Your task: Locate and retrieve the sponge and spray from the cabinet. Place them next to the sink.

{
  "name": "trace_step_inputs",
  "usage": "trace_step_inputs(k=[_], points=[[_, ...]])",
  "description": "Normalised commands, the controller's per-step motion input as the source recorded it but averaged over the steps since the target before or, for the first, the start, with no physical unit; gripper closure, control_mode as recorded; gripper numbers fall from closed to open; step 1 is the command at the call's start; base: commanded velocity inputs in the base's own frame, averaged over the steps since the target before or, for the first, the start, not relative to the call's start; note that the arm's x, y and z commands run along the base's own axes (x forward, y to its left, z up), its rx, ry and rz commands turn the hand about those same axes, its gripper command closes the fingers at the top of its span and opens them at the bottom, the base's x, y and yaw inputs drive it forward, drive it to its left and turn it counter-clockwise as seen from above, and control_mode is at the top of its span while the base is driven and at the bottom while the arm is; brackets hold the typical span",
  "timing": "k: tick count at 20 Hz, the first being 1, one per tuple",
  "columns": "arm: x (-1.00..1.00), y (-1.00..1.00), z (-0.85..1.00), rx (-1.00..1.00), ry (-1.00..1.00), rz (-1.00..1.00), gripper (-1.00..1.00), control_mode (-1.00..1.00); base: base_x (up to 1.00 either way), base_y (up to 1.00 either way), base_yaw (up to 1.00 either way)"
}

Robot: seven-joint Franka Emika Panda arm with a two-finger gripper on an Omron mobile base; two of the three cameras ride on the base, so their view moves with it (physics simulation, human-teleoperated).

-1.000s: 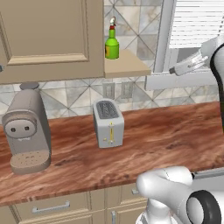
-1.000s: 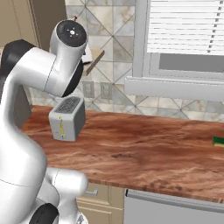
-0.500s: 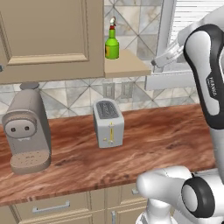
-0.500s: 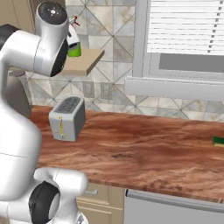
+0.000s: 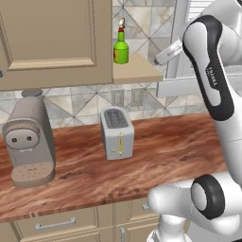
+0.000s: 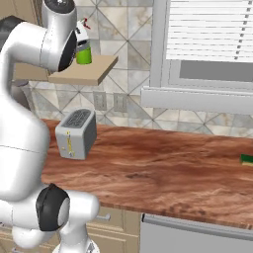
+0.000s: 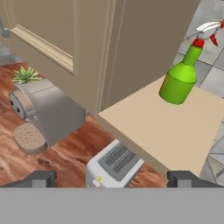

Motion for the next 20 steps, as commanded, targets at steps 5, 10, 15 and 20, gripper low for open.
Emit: trace_step_inputs(k=[5, 10, 15, 20], points=[[0.49, 0.01, -0.05, 0.00, 0.01, 0.00, -1.00, -1.00, 0.00, 0.00, 0.00], [0.53, 0.05, -0.01, 0.00, 0.02, 0.00, -1.00, -1.00, 0.00, 0.00, 0.00], [0.34, 0.07, 0.00, 0.00, 0.01, 0.00, -1.00, -1.00, 0.00, 0.00, 0.00], [0.16, 0.12, -0.02, 0.00, 0.00, 0.00, -1.00, -1.00, 0.00, 0.00, 0.00]])
